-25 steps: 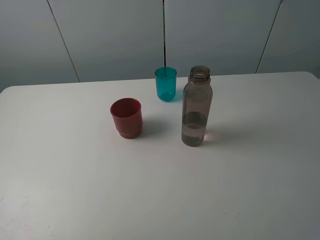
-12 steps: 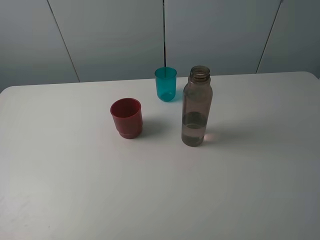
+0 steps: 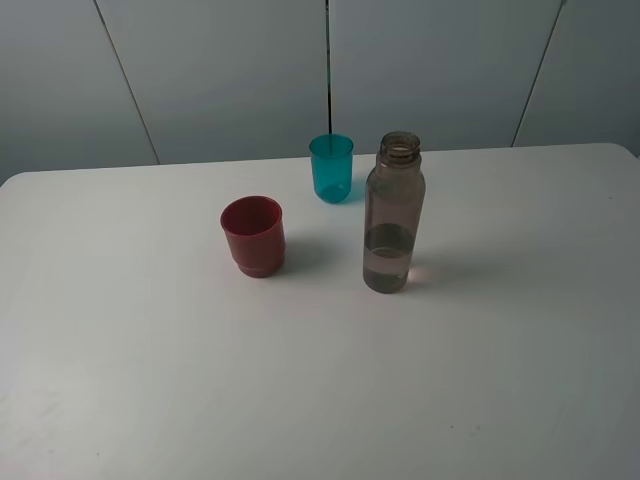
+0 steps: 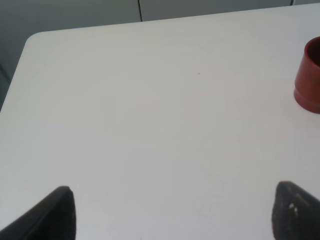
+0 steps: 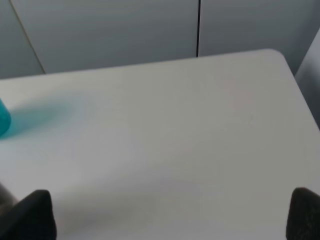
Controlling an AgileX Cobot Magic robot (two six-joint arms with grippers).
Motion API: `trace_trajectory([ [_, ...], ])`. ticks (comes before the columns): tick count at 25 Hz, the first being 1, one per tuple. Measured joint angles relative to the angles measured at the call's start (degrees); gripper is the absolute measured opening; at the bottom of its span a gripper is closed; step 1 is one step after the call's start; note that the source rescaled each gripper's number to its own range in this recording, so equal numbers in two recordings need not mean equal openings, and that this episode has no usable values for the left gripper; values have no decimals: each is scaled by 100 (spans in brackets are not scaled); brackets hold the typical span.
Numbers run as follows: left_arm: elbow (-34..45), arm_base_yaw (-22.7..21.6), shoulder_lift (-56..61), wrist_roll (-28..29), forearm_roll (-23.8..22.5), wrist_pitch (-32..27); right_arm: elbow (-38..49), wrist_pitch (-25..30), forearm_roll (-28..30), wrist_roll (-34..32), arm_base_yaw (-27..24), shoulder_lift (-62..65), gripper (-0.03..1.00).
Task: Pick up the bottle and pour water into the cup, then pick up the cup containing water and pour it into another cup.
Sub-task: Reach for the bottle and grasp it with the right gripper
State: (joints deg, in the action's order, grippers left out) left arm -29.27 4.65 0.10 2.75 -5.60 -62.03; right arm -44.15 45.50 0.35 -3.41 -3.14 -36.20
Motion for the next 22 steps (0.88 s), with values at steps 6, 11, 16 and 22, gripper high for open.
trace_trajectory([
  [6, 0, 0, 0, 0, 0, 0, 0, -1594, -35, -13, 0, -503, 100],
  [11, 0, 0, 0, 0, 0, 0, -9, -1978, 10, 50, 392, -811, 100],
  [16, 0, 0, 0, 0, 0, 0, 111, -2275, 10, 108, 1069, -1114, 100],
  [22, 0, 0, 0, 0, 0, 0, 1575, -4550, -540, 117, 1474, -1170, 100],
])
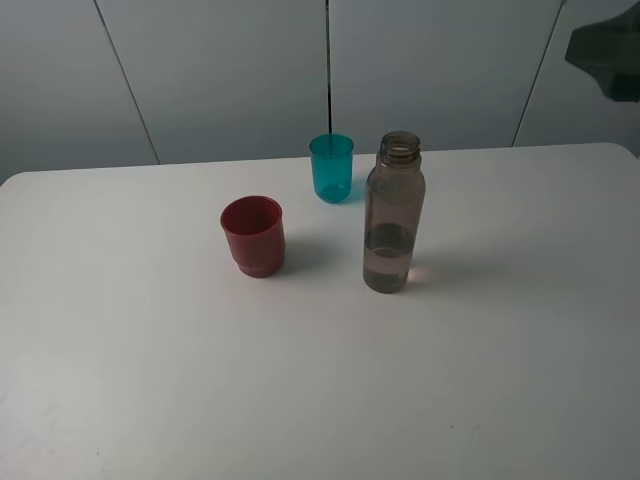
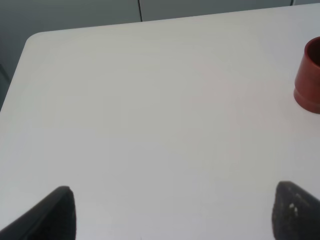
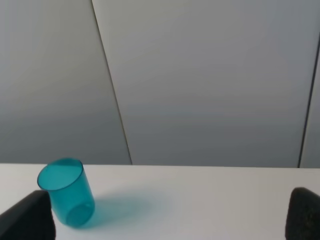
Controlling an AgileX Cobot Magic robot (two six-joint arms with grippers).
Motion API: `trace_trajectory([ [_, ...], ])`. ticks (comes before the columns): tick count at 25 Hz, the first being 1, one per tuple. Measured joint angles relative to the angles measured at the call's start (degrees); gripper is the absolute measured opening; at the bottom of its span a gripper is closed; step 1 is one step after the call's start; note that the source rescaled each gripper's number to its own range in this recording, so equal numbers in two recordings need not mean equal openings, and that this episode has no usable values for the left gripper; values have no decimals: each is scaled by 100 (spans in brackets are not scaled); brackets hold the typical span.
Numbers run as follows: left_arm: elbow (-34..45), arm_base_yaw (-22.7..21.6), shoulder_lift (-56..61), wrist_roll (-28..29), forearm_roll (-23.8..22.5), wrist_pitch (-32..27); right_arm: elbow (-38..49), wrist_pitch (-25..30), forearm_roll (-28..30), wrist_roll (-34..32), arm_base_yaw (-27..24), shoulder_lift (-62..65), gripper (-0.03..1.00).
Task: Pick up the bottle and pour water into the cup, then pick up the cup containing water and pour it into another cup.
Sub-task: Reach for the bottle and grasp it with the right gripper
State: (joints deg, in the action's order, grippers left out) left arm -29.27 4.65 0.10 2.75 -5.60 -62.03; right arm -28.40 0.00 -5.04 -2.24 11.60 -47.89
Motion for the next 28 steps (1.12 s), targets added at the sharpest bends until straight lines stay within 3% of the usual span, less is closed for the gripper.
trace_trajectory([
  [2, 0, 0, 0, 0, 0, 0, 594, -837, -57, -46, 163, 0, 100],
  [5, 0, 0, 0, 0, 0, 0, 1149, -1520, -30, -120, 346, 0, 100],
  [13, 0, 0, 0, 0, 0, 0, 1614, -2169, 283, -173, 985, -739, 100],
  [19, 0, 0, 0, 0, 0, 0, 2030, -3976, 289, -161, 1515, -1807, 100],
  [28, 0, 0, 0, 0, 0, 0, 2079, -4639, 911, -112, 1572, -3085, 100],
])
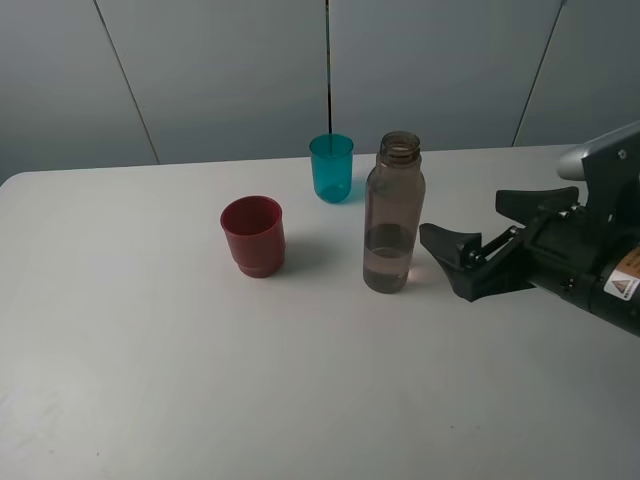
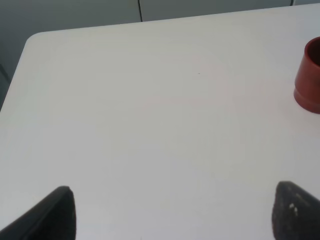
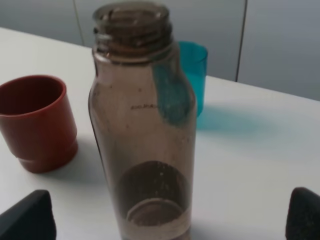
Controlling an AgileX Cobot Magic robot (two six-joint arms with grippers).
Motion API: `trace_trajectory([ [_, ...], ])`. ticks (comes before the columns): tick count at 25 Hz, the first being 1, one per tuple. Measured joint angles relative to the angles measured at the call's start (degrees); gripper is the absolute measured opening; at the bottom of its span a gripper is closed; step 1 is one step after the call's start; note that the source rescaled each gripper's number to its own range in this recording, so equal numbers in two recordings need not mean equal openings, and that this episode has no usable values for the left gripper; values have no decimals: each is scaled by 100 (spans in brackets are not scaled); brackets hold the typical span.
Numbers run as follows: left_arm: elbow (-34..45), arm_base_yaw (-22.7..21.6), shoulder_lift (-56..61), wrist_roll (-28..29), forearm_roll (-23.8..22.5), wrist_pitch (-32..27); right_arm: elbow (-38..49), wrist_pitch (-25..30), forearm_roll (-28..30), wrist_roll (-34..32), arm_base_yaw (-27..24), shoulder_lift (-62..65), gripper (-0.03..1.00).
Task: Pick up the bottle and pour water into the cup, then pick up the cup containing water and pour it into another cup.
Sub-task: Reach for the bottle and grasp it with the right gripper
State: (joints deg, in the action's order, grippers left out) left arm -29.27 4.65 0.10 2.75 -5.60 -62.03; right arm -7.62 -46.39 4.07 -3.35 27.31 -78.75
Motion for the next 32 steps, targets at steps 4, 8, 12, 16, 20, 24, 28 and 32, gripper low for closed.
trace_trajectory([
  [4, 0, 0, 0, 0, 0, 0, -11, -392, 98, 0, 0, -549, 100],
  [8, 0, 0, 0, -23, 0, 0, -231, -757, 78, -54, 0, -1189, 100],
  [12, 0, 0, 0, -37, 0, 0, -456, -1407, 73, -205, 0, -1841, 100],
  [16, 0, 0, 0, -27, 0, 0, -565, -2154, 73, -215, 0, -2458, 100],
  [20, 0, 0, 0, -27, 0, 0, -718, -2206, 213, -215, 0, -2909, 100],
  [24, 0, 0, 0, -27, 0, 0, -978, -2219, 557, -215, 0, -3034, 100],
  [28, 0, 0, 0, -27, 0, 0, -1209, -2241, 543, -215, 0, -3045, 100],
  [32, 0, 0, 0, -27, 0, 0, -1438, -2273, 543, -252, 0, -3057, 100],
])
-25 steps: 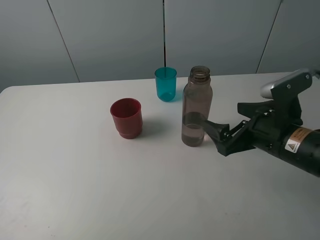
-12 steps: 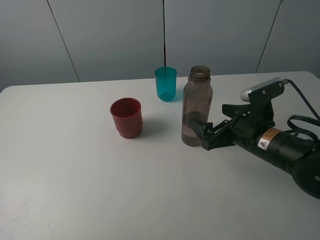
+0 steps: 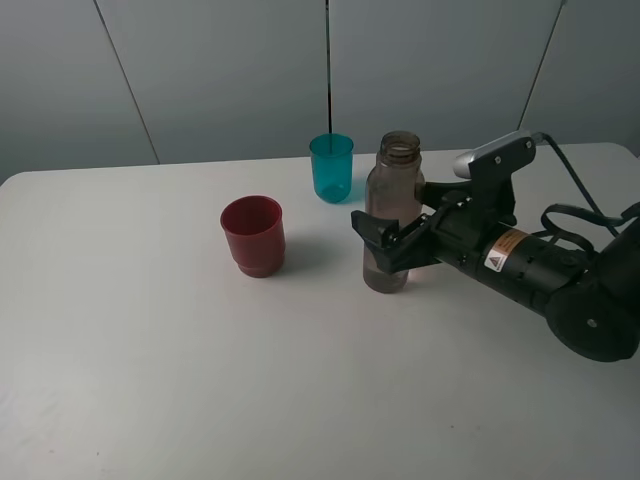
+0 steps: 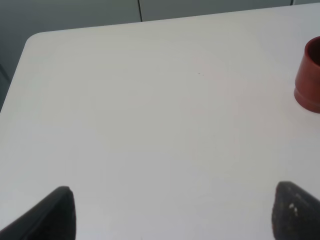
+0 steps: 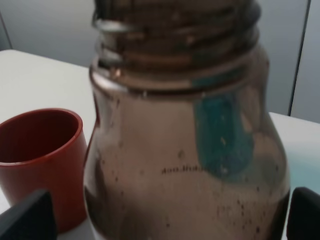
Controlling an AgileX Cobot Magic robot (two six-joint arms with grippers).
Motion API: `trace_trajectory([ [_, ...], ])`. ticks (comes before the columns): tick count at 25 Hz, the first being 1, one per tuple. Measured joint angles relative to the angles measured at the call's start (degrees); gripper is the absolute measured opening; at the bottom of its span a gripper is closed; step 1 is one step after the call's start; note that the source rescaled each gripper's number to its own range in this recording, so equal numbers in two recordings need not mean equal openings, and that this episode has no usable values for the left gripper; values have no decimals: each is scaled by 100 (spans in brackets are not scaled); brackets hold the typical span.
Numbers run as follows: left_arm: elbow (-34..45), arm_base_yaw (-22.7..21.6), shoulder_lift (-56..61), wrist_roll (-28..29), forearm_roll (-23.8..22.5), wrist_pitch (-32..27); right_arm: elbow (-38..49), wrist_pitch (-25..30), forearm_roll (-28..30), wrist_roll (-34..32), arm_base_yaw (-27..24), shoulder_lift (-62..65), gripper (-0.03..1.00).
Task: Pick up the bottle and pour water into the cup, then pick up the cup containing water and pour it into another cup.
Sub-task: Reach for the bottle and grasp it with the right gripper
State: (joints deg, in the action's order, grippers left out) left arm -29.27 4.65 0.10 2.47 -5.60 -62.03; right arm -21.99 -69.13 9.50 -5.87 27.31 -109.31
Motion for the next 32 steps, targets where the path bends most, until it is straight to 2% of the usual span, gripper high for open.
trace_trajectory([
  [13, 0, 0, 0, 0, 0, 0, -479, -39, 49, -155, 0, -414, 100],
  [32, 0, 0, 0, 10, 0, 0, -493, -27, 191, -188, 0, -502, 100],
])
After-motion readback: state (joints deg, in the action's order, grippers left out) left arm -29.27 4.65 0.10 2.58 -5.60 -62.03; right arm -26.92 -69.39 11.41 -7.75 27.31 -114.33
